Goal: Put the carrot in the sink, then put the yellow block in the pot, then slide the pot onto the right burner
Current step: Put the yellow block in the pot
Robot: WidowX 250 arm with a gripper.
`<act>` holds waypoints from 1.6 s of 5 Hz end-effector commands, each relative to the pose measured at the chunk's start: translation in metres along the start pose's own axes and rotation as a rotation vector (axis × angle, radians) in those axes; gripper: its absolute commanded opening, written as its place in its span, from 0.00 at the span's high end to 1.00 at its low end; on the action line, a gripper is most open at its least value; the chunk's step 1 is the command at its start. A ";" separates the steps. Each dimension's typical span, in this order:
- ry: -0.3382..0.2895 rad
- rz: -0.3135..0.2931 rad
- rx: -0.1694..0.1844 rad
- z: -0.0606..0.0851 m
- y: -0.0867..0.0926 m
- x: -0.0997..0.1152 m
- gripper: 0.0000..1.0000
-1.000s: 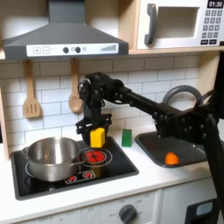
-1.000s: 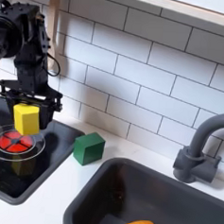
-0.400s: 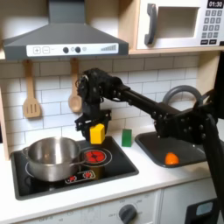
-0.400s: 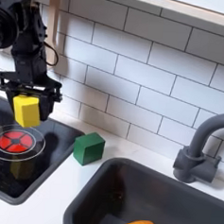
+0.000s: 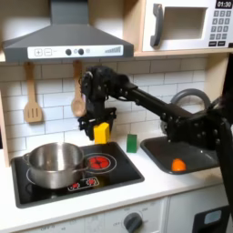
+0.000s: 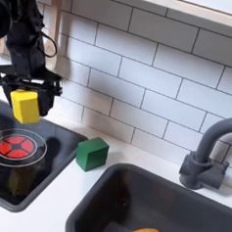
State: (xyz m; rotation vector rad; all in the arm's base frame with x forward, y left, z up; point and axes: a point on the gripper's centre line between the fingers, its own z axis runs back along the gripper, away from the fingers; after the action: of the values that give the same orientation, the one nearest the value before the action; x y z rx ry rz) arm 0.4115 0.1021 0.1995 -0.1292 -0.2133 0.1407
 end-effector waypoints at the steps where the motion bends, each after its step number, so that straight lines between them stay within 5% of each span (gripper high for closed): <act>1: -0.015 0.002 0.004 0.012 0.005 -0.004 1.00; 6: -0.083 0.098 0.044 0.050 0.048 -0.002 1.00; 8: -0.067 0.160 0.068 0.047 0.074 0.002 1.00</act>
State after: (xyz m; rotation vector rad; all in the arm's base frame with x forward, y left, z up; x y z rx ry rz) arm 0.3952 0.1788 0.2341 -0.0773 -0.2637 0.3082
